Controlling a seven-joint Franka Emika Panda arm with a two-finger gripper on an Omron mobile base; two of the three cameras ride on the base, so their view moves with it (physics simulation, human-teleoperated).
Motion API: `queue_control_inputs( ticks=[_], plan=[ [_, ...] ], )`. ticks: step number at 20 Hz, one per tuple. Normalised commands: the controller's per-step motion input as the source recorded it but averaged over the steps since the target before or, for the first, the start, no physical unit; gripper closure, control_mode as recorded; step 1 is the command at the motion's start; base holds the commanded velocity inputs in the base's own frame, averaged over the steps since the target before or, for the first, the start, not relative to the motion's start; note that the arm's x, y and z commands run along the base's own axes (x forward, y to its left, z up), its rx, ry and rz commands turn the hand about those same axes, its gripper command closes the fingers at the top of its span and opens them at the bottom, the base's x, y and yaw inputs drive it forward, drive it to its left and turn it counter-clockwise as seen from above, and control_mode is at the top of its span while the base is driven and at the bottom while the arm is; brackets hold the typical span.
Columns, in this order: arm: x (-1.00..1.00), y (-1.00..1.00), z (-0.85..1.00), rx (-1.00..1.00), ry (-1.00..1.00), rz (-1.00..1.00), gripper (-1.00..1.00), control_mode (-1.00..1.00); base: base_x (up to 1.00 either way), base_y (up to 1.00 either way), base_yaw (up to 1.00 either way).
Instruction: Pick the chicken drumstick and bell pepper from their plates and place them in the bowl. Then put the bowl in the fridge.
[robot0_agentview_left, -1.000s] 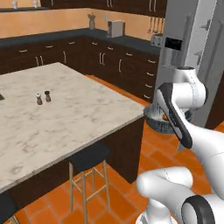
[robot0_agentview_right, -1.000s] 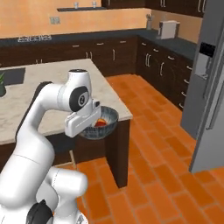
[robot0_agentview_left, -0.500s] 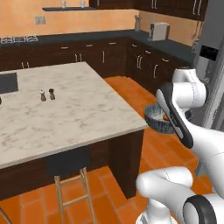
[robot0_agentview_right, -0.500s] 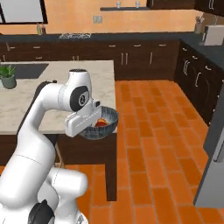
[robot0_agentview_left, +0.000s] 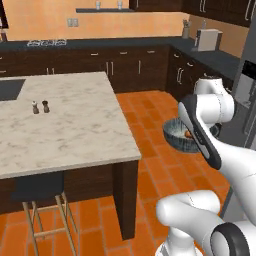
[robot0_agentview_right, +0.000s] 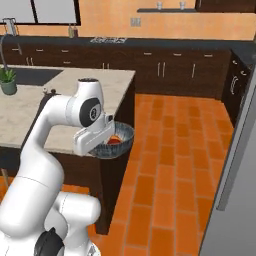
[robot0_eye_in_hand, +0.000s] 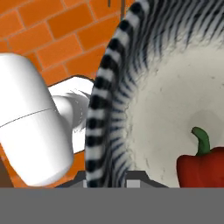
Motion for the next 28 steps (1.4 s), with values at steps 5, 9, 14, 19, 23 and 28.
queue_control_inputs(
  ticks=[5,9,14,19,23,28],
  plan=[
    [0.00,0.00,0.00,0.00,0.00,0.00,1.00,1.00,0.70,-0.42,0.02],
    [0.00,0.00,0.00,0.00,0.00,0.00,1.00,1.00,0.78,-0.34,0.00],
    [0.00,0.00,0.00,0.00,0.00,0.00,1.00,1.00,0.57,-0.72,0.07],
    [0.00,0.00,0.00,0.00,0.00,0.00,1.00,1.00,0.52,-0.19,0.03],
    [0.00,0.00,0.00,0.00,0.00,0.00,1.00,1.00,0.65,0.00,0.05],
    [0.00,0.00,0.00,0.00,0.00,0.00,1.00,1.00,0.92,0.00,0.01]
  ],
)
